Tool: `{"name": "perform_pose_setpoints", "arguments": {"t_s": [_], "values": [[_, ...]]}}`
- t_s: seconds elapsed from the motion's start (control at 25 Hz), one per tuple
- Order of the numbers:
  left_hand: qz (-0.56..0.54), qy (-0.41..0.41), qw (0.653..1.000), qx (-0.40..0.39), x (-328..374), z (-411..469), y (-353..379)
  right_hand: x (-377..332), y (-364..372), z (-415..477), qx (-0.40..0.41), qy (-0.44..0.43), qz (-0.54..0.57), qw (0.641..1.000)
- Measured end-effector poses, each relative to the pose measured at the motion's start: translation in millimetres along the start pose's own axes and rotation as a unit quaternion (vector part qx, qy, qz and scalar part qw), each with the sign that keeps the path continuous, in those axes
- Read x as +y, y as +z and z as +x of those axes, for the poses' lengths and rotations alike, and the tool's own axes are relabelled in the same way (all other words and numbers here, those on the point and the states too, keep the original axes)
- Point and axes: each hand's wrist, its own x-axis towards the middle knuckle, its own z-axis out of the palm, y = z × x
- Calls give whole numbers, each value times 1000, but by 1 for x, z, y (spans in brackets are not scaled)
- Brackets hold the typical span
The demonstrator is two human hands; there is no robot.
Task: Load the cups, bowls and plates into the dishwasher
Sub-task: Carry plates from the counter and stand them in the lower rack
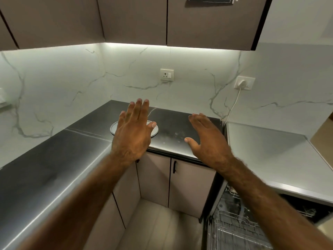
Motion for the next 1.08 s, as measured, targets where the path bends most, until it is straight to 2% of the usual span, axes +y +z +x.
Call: {"name": "perform_pose_setpoints", "arguments": {"t_s": [0.28,0.44,0.6,0.88,1.08], "values": [[12,-45,999,-23,-64,66,48,49,47,77,-5,0,13,1000],[9,-77,997,-19,-88,115,88,69,100,138,-16,-11,66,998],[19,-112,994,-11,-109,155,112,81,136,192,-59,-61,91,992],[26,-126,992,5,-171,222,163,98,198,281,-77,-92,87,989],[28,-133,989,-55,-250,269,229,92,289,346,-133,-97,81,983]]}}
